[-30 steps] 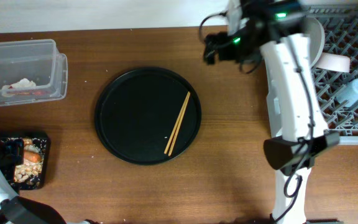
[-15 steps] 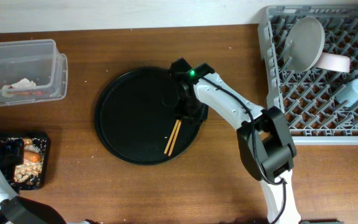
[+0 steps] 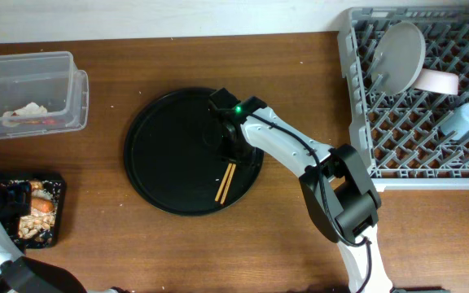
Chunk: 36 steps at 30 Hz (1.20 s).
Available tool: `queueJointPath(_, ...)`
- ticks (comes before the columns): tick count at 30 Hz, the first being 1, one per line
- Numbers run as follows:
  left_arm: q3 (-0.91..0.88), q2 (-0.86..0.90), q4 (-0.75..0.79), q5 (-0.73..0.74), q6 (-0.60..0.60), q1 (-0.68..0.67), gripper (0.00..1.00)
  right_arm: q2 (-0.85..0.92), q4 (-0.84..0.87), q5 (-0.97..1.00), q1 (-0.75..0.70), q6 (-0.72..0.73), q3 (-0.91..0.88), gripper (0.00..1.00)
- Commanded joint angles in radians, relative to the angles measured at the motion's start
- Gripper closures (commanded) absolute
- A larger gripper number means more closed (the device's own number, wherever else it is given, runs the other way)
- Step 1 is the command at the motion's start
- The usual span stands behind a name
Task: Sort waste into correct bins and load items into the dishwasher rack
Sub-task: 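Lower the right gripper onto a chopstick on the tray and grasp it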
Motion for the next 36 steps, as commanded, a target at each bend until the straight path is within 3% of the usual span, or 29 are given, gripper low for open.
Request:
queueJointPath(1, 0.002, -0.014, -0.001, -0.007, -0.016, 0.002, 0.01, -0.008, -0.016, 0.062, 0.001, 0.021, -0.006, 0.63)
queueJointPath(8, 0.002, -0.014, -0.001, -0.007, -0.016, 0.002, 0.01, -0.007, -0.011, 0.072, 0.002, 0.042, -0.006, 0.58)
queueJointPath(24, 0.002, -0.014, -0.002, -0.007, -0.016, 0.002, 0.01, 0.066, 0.019, 0.057, 0.003, 0.061, -0.006, 0.59)
queueJointPath(27, 0.002, -0.014, -0.001, -0.007, -0.016, 0.002, 0.01, 0.066, 0.042, 0.056, 0.003, 0.061, -0.006, 0.66)
queueJointPath(29, 0.002, -0.014, -0.002, -0.007, -0.016, 0.002, 0.01, 0.066, 0.051, 0.054, 0.003, 0.061, -0.006, 0.79)
queueJointPath(33, 0.002, -0.014, -0.001, -0.007, -0.016, 0.002, 0.01, 0.066, 0.055, 0.028, 0.001, 0.064, -0.005, 0.96)
queueJointPath(36, 0.002, -0.014, -0.001, -0.007, -0.016, 0.002, 0.01, 0.064, 0.044, -0.033, -0.020, 0.064, 0.006, 0.96)
